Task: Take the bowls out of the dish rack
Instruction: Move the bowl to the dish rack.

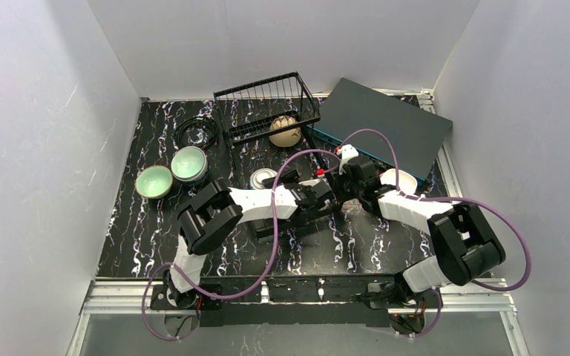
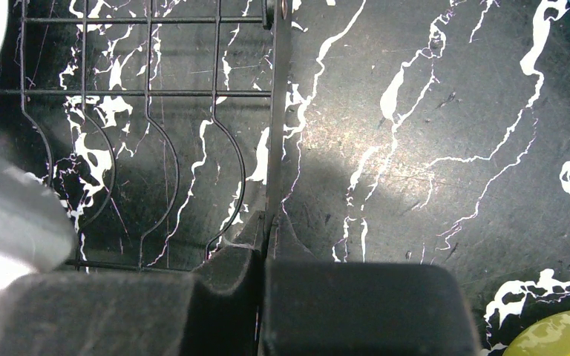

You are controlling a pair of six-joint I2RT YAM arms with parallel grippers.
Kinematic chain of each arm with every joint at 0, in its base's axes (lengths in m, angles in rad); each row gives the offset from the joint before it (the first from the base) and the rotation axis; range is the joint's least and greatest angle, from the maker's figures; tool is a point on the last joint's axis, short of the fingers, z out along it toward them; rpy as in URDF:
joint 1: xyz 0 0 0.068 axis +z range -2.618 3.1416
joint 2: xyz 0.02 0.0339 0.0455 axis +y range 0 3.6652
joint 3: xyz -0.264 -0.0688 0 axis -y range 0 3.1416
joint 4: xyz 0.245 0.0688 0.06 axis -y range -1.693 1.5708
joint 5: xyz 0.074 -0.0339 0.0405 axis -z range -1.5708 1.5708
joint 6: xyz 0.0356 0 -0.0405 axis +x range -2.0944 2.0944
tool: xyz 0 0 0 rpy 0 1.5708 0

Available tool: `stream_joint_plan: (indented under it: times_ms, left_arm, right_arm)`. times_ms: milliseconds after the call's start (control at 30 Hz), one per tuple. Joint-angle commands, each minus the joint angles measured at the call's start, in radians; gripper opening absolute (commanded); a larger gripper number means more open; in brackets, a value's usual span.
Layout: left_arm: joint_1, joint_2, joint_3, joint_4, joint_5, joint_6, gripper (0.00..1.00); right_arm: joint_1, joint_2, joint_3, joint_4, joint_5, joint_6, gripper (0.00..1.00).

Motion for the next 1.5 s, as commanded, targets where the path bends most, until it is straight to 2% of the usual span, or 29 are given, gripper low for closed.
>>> stream_joint_plan:
  times_ms: [0,333,533,667,867,1167,1467]
  left_arm:
    - [-0.023,-0.041,0.023,-0.104,0.025,-0.145,0.77]
    - [-0.027,-0.097,0.065,-0.141,0.06,-0.196,0.92]
    - [-0.027,-0.21,0.085,-0.171,0.127,-0.226,0.97]
    - [-0.022,-0.293,0.064,-0.173,0.197,-0.269,0.98]
    - [0.049,-0.401,-0.003,-0.122,0.398,-0.394,0.98]
    - [0.243,-0.481,-0.142,0.058,0.674,-0.618,0.98]
    - [0.271,-0.391,-0.159,0.119,0.62,-0.64,0.98]
  right_arm:
    - [0.007,0.019,-0.037,0.055,-0.095,0.049,0.01]
    - [0.005,0.029,-0.032,0.048,-0.089,0.051,0.01]
    - [0.005,0.038,-0.022,0.03,-0.088,0.052,0.01]
    - [0.006,0.048,-0.021,0.028,-0.097,0.059,0.01]
    - [0.006,0.055,-0.015,0.008,-0.105,0.069,0.01]
    - [0.005,0.077,0.007,-0.025,-0.114,0.077,0.01]
    - [0.006,0.095,0.017,-0.03,-0.114,0.082,0.01]
